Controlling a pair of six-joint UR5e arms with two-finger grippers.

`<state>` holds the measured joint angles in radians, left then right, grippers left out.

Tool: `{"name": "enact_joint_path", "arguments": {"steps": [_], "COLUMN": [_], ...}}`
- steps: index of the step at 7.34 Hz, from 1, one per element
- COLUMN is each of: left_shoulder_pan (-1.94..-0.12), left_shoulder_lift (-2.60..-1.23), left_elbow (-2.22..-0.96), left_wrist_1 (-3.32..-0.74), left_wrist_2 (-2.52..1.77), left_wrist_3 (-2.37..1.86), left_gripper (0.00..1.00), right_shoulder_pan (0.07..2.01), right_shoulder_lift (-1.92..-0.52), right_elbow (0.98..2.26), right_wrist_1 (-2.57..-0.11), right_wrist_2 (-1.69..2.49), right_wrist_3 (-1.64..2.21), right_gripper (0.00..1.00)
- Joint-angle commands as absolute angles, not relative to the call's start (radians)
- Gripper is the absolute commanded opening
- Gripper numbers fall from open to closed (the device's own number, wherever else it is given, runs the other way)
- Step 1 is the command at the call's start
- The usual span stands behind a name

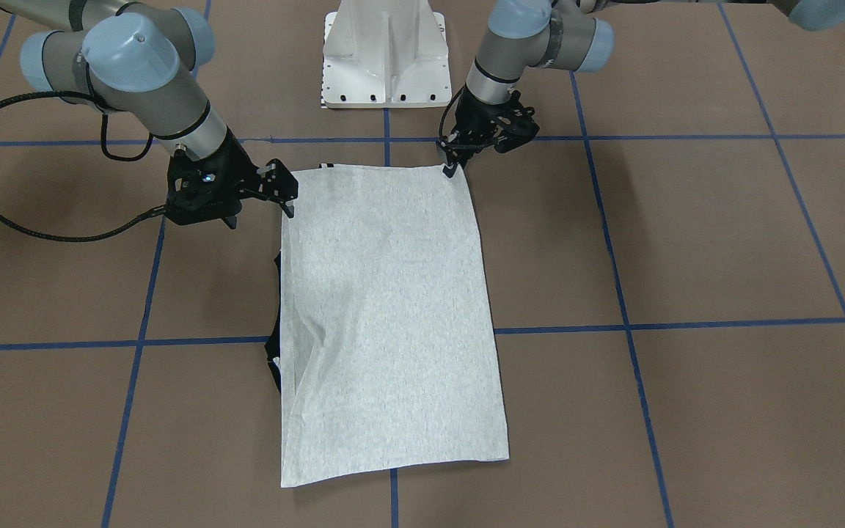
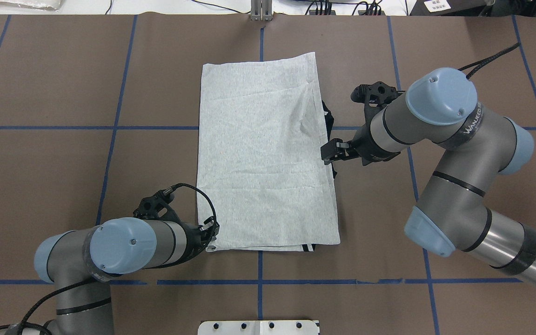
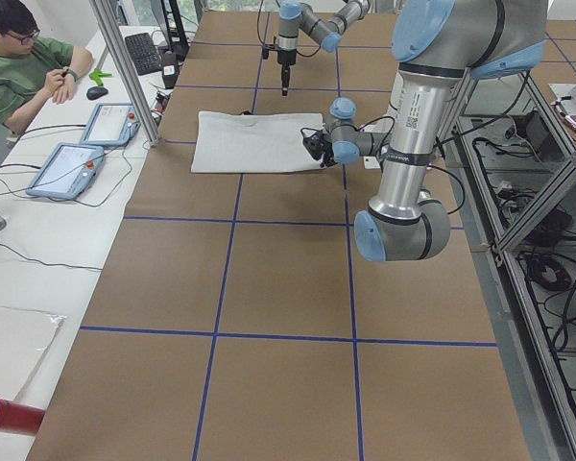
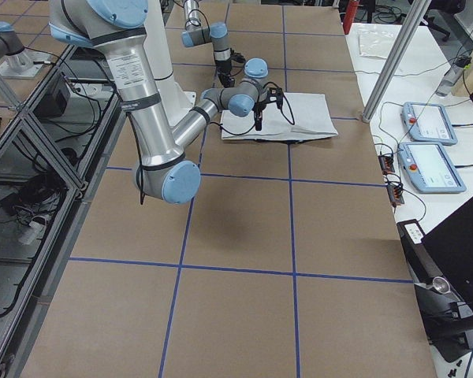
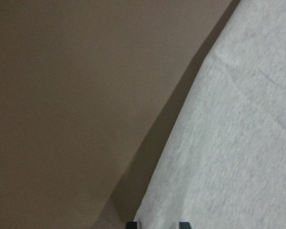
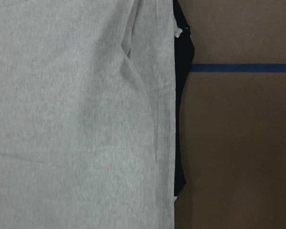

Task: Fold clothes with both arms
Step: 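Move the right gripper to the shirt's near corner beside the left gripper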

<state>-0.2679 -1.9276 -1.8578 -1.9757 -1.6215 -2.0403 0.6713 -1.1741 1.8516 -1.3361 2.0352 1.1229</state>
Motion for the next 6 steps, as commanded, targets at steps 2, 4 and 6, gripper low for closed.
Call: {"name": "enact_joint_path", "arguments": {"steps": [2,4,6], "left_shoulder_pan": [-0.270,-0.279,-0.279], "left_shoulder_lift": [-1.928,-1.937,-1.937], "left_elbow": [-1.876,-1.914,-1.916], "left_wrist_1": [-1.976,-1.970,-1.970], "left_wrist_2": [-1.628,-1.629,-1.629], "left_wrist_3": [-2.037,-2.037,-2.037], "left_gripper": [0.00,0.00,0.00], "right_shoulder_pan": [0.664,0.618,0.486], "right_shoulder_lift": [-1.172,-1.158,-1.147], "right_elbow": [1.853,1.851,1.850], "right_wrist_1": [-1.336,-1.339,-1.348], "right_wrist_2": [2.033,1.999,1.872], "right_wrist_3": [1.126,1.228,1.444], "right_gripper": [1.00,1.00,1.00]}}
